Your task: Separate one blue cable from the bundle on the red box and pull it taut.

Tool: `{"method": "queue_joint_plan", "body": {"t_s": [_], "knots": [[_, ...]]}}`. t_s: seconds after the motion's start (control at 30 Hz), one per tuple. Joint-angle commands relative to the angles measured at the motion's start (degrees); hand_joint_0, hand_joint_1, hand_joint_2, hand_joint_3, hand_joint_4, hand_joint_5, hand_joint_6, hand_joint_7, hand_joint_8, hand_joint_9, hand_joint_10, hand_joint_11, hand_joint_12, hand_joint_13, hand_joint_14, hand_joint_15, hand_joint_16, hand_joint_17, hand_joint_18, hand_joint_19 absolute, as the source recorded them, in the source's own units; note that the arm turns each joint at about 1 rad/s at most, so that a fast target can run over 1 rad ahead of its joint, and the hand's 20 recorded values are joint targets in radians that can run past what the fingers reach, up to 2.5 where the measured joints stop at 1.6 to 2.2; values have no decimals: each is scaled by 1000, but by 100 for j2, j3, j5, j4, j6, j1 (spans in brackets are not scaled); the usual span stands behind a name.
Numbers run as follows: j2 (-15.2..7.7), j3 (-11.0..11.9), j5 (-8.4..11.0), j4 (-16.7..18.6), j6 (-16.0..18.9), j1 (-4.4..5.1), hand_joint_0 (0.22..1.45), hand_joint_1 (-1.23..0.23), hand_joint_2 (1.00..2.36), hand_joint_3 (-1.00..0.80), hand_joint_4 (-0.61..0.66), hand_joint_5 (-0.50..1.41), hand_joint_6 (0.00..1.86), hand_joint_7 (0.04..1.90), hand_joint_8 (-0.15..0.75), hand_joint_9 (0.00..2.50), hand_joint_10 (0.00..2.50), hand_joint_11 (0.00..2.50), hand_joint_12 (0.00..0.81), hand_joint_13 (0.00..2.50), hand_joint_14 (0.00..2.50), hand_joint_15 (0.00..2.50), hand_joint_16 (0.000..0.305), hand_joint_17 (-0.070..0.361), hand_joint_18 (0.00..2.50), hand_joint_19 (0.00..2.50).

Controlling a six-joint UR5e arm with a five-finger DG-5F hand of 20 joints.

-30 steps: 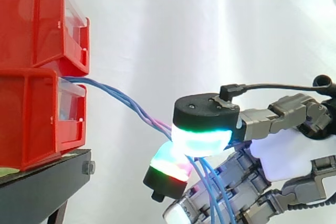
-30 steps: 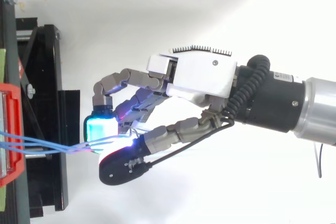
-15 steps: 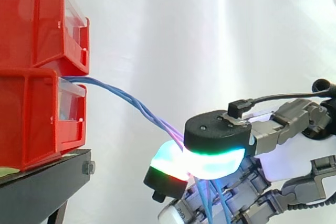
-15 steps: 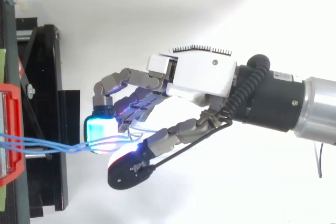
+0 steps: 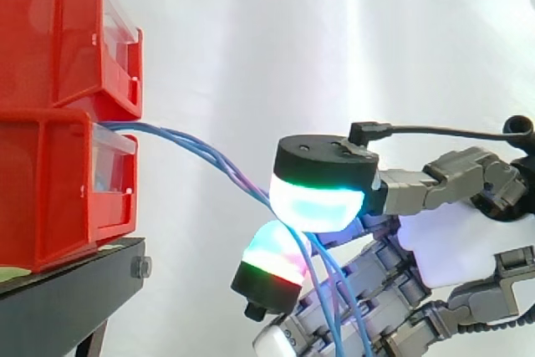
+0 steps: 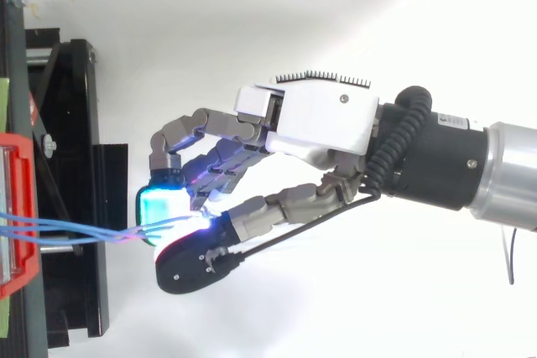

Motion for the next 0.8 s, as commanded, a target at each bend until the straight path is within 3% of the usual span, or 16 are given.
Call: {"method": "queue_joint_plan", "body": {"t_s": [0.0,0.2,0.33,0.6,0.77], "knots": [[-8,-4,0,0,0,0,532,-654,1000,-500,118,-158,730,1219,286,776,15,486,359,739,16,448,58,131,573,698],[0,-4,0,0,0,0,525,-545,1000,-500,112,-153,716,1246,288,793,17,480,365,747,16,452,59,132,574,707],[0,5,0,0,0,0,551,-550,1000,-490,111,-150,712,1264,285,795,17,479,360,747,14,455,57,129,566,713],[0,5,0,0,0,0,671,-821,1016,-207,111,-179,764,1169,272,769,18,511,346,753,15,453,56,126,576,693],[0,5,0,0,0,0,734,-878,1018,-203,92,-186,779,1142,267,754,16,504,338,743,15,447,55,124,571,685]]}}
